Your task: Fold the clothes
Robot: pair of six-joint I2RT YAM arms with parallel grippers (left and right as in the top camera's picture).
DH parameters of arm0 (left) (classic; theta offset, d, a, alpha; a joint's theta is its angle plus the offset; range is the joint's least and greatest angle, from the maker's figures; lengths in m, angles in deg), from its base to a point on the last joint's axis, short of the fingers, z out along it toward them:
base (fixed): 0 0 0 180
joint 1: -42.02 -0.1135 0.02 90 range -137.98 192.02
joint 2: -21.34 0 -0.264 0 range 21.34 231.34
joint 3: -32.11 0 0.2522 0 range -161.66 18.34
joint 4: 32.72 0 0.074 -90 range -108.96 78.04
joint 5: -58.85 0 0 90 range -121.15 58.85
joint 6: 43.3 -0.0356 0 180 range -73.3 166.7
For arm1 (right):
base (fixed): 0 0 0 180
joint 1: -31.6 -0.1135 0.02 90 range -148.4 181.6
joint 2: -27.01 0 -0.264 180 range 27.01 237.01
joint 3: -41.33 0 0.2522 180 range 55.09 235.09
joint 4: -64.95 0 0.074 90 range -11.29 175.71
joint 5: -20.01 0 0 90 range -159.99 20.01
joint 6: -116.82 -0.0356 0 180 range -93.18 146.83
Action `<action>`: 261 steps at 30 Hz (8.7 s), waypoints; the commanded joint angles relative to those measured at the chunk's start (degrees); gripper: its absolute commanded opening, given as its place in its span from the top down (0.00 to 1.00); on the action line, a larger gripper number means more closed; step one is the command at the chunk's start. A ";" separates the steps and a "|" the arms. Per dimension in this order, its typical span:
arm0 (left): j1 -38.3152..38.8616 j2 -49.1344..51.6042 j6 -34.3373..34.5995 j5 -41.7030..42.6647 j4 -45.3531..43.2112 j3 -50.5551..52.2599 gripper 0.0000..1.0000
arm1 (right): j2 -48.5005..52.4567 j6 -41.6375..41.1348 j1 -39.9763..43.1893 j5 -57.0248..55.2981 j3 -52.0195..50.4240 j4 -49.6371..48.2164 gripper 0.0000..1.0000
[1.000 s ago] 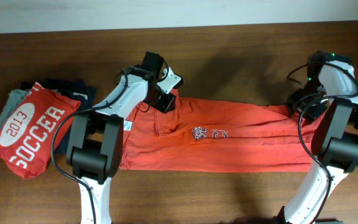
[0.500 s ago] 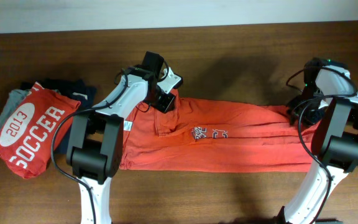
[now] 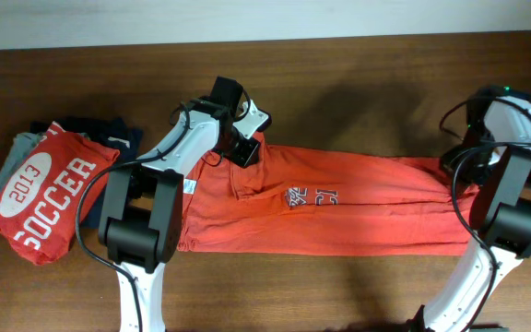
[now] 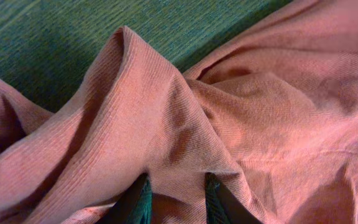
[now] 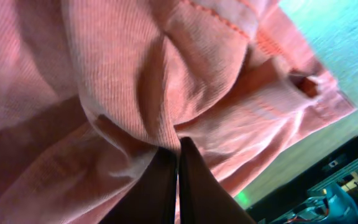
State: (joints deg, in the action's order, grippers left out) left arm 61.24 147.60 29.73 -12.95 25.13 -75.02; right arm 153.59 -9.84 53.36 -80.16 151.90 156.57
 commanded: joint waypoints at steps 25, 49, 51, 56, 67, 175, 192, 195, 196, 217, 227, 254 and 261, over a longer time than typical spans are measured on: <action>-0.26 1.14 -0.70 -0.66 -0.13 0.59 0.71 | -4.20 4.92 0.79 -2.14 1.25 10.36 0.96; -0.26 1.14 -0.70 -0.66 0.44 0.59 0.71 | -4.28 9.64 7.87 -2.21 -1.05 -1.40 0.96; -0.26 1.14 -0.70 -0.63 0.28 0.59 0.71 | -4.28 7.41 9.49 -2.01 -4.52 -3.58 0.96; -0.26 1.14 -0.70 -0.66 0.55 0.59 0.71 | -4.28 7.48 13.00 0.35 -11.47 -7.45 0.96; -0.26 0.98 -0.20 -0.61 0.96 0.07 0.60 | -15.58 18.23 13.31 14.97 -3.06 -7.30 0.96; -7.63 -3.04 14.03 -9.27 39.78 -11.50 0.87 | -27.02 50.51 -2.25 55.98 -2.29 -11.06 0.48; 3.87 -4.04 -0.61 -13.66 37.59 -17.90 0.62 | -27.02 50.49 -2.25 54.45 -2.29 -11.17 0.48; 9.77 -4.04 -2.01 -17.70 36.11 -15.85 0.61 | -27.02 50.49 -2.25 54.47 -2.29 -10.97 0.48; 11.61 -4.04 -2.01 -19.63 35.28 -14.51 0.61 | -27.02 50.51 -2.25 54.47 -2.29 -10.88 0.48; 16.57 -4.02 -2.67 -28.50 12.57 2.95 0.60 | -27.02 50.49 -2.25 54.47 -2.29 -10.56 0.48; 17.25 -6.29 1.16 -31.15 18.18 0.17 0.61 | -27.02 50.49 -2.25 54.47 -2.29 -10.60 0.48; 19.34 -7.65 1.68 -26.62 9.42 8.96 0.69 | -27.02 50.49 -2.25 54.25 -2.29 -10.62 0.48; 18.97 -7.54 1.57 -26.82 4.22 8.96 0.68 | -27.02 50.49 -2.25 54.25 -2.29 -10.58 0.48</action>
State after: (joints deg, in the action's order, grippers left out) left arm 80.30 141.19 31.28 -40.16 30.16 -66.58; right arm 127.45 40.52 51.37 -25.63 149.37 145.93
